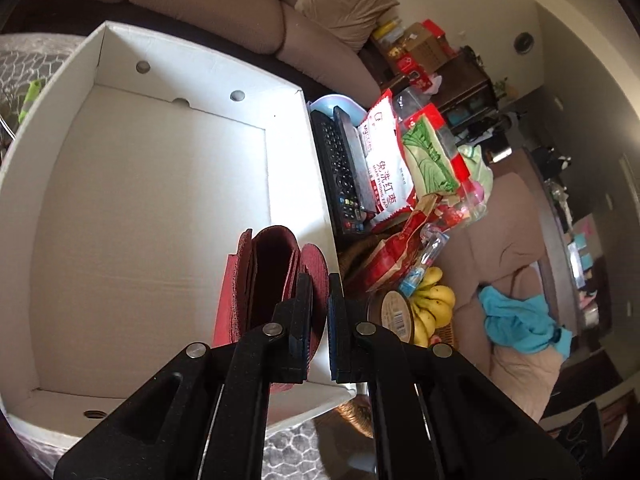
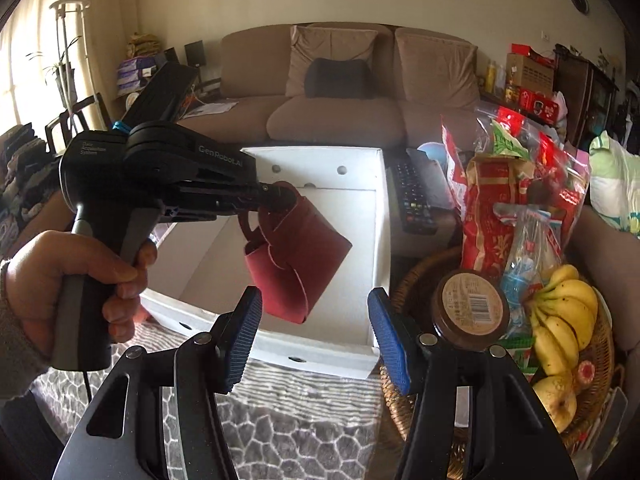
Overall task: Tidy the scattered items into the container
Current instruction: 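Carry the handbag into the white tray and open the left tool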
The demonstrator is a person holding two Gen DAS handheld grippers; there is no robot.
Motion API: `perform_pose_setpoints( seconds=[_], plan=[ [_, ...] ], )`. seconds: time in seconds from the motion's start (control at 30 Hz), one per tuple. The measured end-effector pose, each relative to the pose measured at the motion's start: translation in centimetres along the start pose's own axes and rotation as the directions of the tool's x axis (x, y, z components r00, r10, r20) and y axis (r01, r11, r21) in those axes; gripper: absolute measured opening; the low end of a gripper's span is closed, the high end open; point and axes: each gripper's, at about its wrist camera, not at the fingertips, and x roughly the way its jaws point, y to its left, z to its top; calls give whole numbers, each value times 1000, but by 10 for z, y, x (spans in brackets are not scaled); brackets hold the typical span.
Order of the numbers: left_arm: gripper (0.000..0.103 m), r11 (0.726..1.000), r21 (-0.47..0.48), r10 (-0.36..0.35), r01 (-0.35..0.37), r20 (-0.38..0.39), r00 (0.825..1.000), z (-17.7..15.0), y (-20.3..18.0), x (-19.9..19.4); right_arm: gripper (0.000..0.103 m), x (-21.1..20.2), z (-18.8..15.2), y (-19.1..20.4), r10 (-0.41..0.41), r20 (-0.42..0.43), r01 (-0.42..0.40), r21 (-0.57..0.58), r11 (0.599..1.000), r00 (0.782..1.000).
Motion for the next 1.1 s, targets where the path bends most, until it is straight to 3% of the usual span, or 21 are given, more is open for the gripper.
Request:
perform_pose_setpoints(
  seconds=[0.1, 0.3, 0.5, 0.6, 0.67, 0.93, 1.1],
  plan=[
    [6, 997, -74, 15, -19, -54, 998, -3, 19, 29, 58, 10, -5, -9, 0, -19, 0, 19, 1000, 1000],
    [6, 986, 19, 167, -166, -122, 978, -12, 36, 42, 58, 20, -15, -14, 7, -39, -6, 21, 1000, 999],
    [16, 940, 119, 334, -319, -149, 931, -9, 47, 44, 58, 19, -19, -12, 17, -31, -16, 27, 999, 999],
    [21, 901, 169, 427, -400, -177, 887, -7, 52, 49, 58, 18, -21, -11, 22, -29, -22, 30, 999, 999],
    [23, 888, 184, 453, -422, -186, 872, -5, 55, 51, 58, 16, -22, -10, 21, -29, -20, 26, 999, 999],
    [24, 926, 131, 378, -355, -273, 885, -24, 63, 69, 58, 19, -27, -16, 16, -33, -14, 39, 999, 999],
    [24, 919, 149, 392, -364, -271, 879, -36, 50, 78, 58, 20, -30, -19, 2, -37, -1, 39, 999, 999]
  ],
)
